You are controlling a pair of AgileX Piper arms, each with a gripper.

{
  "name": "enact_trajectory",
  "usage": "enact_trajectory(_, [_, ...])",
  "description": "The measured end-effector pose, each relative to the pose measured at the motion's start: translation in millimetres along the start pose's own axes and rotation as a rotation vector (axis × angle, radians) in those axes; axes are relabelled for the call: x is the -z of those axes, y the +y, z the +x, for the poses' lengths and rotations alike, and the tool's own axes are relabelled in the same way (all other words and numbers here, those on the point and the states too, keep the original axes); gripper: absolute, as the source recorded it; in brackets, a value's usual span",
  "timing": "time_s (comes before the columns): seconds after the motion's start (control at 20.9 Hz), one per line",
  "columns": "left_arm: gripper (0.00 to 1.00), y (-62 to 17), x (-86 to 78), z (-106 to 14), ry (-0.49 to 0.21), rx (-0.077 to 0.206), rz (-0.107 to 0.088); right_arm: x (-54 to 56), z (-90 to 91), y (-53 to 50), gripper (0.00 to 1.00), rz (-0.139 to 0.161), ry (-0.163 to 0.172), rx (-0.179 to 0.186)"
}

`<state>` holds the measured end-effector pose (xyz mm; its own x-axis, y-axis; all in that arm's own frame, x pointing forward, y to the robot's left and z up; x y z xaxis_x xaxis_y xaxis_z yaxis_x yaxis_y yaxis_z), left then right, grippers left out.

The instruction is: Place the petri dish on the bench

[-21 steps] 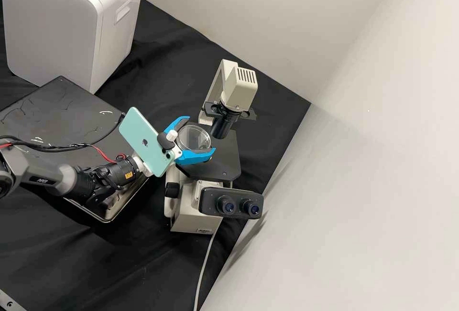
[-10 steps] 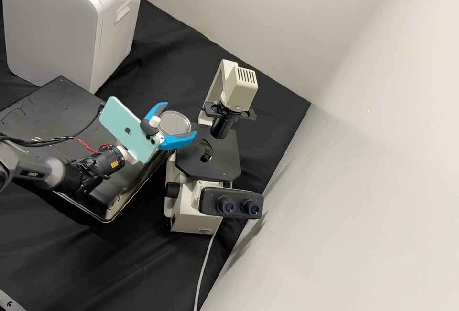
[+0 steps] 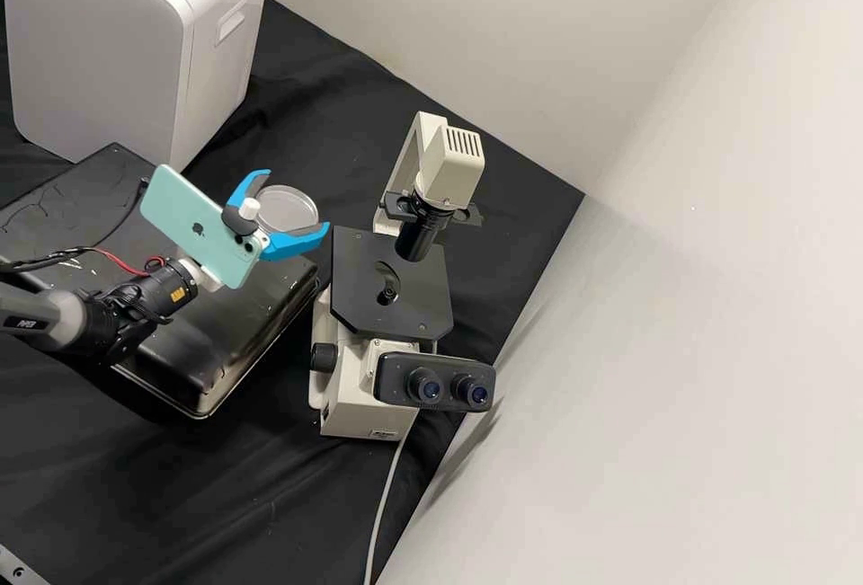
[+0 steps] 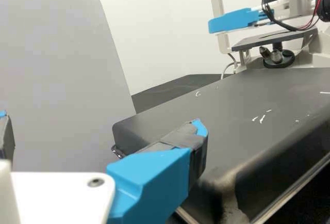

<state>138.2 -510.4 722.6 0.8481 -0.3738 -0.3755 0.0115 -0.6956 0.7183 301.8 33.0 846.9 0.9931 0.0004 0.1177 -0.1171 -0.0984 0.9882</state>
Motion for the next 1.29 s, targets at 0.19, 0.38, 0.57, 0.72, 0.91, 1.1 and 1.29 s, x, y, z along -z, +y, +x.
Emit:
enact_trajectory(0.19, [1.0, 0.0, 0.0, 0.0, 0.0, 0.0, 0.0, 10.6, -7.0, -7.9, 0.0, -0.024, 0.047, 0.014])
enact_trajectory(0.38, [1.0, 0.0, 0.1, 0.0, 0.001, 0.0, 0.0, 11.1, -12.2, -15.5, 0.0, -0.013, 0.045, 0.031])
enact_trajectory(0.57, [1.0, 0.0, 0.1, 0.0, 0.001, 0.0, 0.0, 13.3, -14.5, -19.9, 0.0, -0.008, 0.053, 0.037])
enact_trajectory(0.72, [1.0, 0.0, 0.1, 0.0, 0.001, 0.0, 0.0, 14.1, -14.9, -24.7, 0.0, -0.011, 0.066, 0.043])
enact_trajectory(0.91, [1.0, 0.0, 0.1, 0.0, 0.001, 0.0, 0.0, 7.1, -15.4, -32.6, 0.0, -0.018, 0.041, 0.049])
enact_trajectory(1.1, [1.0, 0.0, 0.1, 0.0, 0.001, 0.0, 0.0, -6.3, -17.6, -44.7, 0.0, -0.021, -0.014, 0.088])
enact_trajectory(1.29, [1.0, 0.0, 0.1, 0.0, 0.001, 0.0, 0.0, -14.6, -19.7, -51.2, 0.0, -0.026, -0.044, 0.114])
